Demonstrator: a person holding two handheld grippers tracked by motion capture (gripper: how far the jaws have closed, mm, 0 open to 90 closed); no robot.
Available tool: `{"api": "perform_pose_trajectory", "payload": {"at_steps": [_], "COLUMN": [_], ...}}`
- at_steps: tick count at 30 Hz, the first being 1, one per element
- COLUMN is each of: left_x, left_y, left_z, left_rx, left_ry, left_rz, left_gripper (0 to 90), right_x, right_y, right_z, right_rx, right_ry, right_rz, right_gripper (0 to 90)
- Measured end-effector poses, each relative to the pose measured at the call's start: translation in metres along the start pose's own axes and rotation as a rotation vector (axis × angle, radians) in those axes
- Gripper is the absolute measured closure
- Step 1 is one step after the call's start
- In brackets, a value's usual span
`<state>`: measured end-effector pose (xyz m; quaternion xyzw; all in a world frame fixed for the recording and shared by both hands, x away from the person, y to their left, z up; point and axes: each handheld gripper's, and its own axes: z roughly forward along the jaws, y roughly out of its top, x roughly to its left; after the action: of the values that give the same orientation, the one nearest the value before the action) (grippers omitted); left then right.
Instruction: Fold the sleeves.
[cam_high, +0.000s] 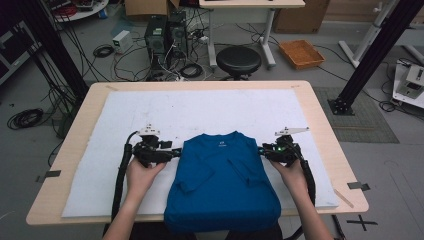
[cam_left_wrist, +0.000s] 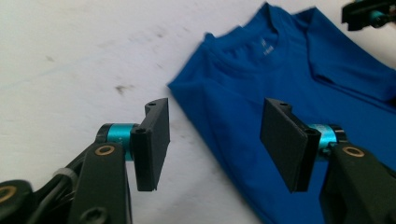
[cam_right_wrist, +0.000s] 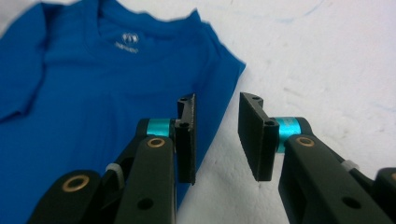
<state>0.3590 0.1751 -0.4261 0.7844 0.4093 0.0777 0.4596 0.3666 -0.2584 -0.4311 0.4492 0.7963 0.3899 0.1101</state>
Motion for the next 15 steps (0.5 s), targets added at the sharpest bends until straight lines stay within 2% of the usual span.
{"api": "perform_pose_trajectory", "payload": {"at_steps": [3,4,5,6,8,9,10,11,13,14,15], "left_x": [-0.009,-0.011,-0.012,-0.012,-0.01,-0.01,-0.009,-0.007,-0.004,-0.004,-0.004], "left_y": [-0.002,-0.002,-0.002,-0.003,-0.004,-0.004,-0.005,-0.005,-0.005,-0.005,-0.004], "left_z": [0.009,0.011,0.014,0.017,0.023,0.026,0.027,0.028,0.027,0.026,0.024], "left_rx": [0.042,0.062,0.075,0.087,0.096,0.1,0.102,0.103,0.088,0.074,0.066], "left_ry": [-0.003,0.008,0.027,0.044,0.046,0.059,0.072,0.081,0.085,0.08,0.086], "left_rz": [0.014,0.029,0.038,0.039,0.024,0.021,0.03,0.035,0.025,0.02,0.021], "left_gripper": [43.2,44.2,44.2,46.1,54.0,54.0,59.0,70.8,78.6,78.6,82.7], "right_x": [0.001,0.003,0.003,0.005,0.007,0.007,0.007,0.006,0.004,0.004,0.001], "right_y": [-0.001,-0.001,-0.001,-0.002,-0.002,-0.002,-0.002,-0.003,-0.003,-0.003,-0.004], "right_z": [0.004,0.007,0.007,0.009,0.011,0.011,0.011,0.01,0.009,0.009,0.008], "right_rx": [0.011,0.018,0.018,0.029,0.035,0.035,0.033,0.032,0.028,0.028,0.024], "right_ry": [-0.001,-0.002,-0.002,-0.006,-0.017,-0.017,-0.023,-0.031,-0.033,-0.033,-0.04], "right_rz": [-0.006,-0.025,-0.025,-0.042,-0.058,-0.058,-0.062,-0.052,-0.05,-0.05,-0.042], "right_gripper": [71.7,76.0,76.0,82.5,88.7,88.7,89.2,89.5,89.6,89.6,89.5]}}
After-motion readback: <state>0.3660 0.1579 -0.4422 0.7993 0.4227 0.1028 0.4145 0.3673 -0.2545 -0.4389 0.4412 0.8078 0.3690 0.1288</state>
